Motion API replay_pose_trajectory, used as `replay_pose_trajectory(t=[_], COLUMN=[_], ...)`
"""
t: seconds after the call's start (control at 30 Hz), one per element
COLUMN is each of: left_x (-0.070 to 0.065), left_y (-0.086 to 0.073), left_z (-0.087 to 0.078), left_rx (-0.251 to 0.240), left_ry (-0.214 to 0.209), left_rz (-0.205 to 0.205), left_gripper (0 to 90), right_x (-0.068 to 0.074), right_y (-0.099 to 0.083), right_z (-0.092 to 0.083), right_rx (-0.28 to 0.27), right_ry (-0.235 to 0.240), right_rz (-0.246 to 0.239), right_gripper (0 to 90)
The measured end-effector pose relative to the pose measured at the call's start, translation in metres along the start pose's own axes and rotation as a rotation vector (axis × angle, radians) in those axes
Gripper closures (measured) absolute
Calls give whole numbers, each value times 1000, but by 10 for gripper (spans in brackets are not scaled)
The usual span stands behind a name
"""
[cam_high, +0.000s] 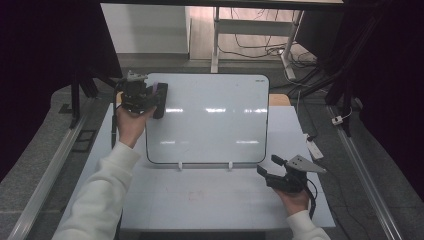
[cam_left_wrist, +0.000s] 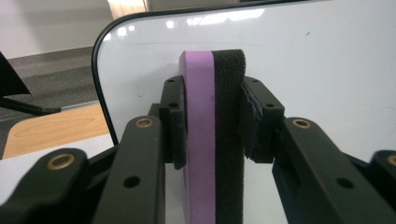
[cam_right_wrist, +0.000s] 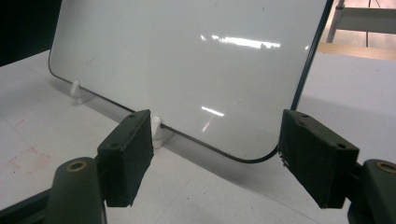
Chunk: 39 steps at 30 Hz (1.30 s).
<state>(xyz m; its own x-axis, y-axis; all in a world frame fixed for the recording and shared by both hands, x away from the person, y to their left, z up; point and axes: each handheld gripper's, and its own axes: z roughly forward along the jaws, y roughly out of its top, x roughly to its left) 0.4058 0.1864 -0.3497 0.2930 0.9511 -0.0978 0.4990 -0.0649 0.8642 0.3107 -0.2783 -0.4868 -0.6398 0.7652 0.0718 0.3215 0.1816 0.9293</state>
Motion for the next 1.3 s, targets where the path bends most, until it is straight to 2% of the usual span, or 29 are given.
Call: replay_pose_trajectory(t=[0.17, 0.27, 0.57, 0.67, 0.83, 0.97, 1.3], left_x=[-3, -3, -4, -4, -6, -4, 4], left_y=[-1, -2, -7, -9, -23, -44, -94], left_z=[1, 1, -2, -8, -25, -35, -45], left_rx=[-9, -16, -38, -59, -78, -71, -10], left_ry=[6, -4, -20, -40, -107, -200, -305], left_rz=[11, 10, 29, 41, 89, 110, 127], left_gripper=[631, 616, 481, 432, 405, 381, 363], right_x=[0, 0, -1, -1, -3, -7, -13], right_y=[0, 0, 0, 0, 0, 0, -2], right_z=[0, 0, -1, -1, -3, -4, -3], right_rx=[0, -1, -2, -1, -2, 6, 52], right_ry=[1, 0, -5, -6, -2, 2, 16], right_rz=[0, 1, 4, 3, 0, -1, -32], right_gripper=[258, 258, 257, 257, 258, 259, 266])
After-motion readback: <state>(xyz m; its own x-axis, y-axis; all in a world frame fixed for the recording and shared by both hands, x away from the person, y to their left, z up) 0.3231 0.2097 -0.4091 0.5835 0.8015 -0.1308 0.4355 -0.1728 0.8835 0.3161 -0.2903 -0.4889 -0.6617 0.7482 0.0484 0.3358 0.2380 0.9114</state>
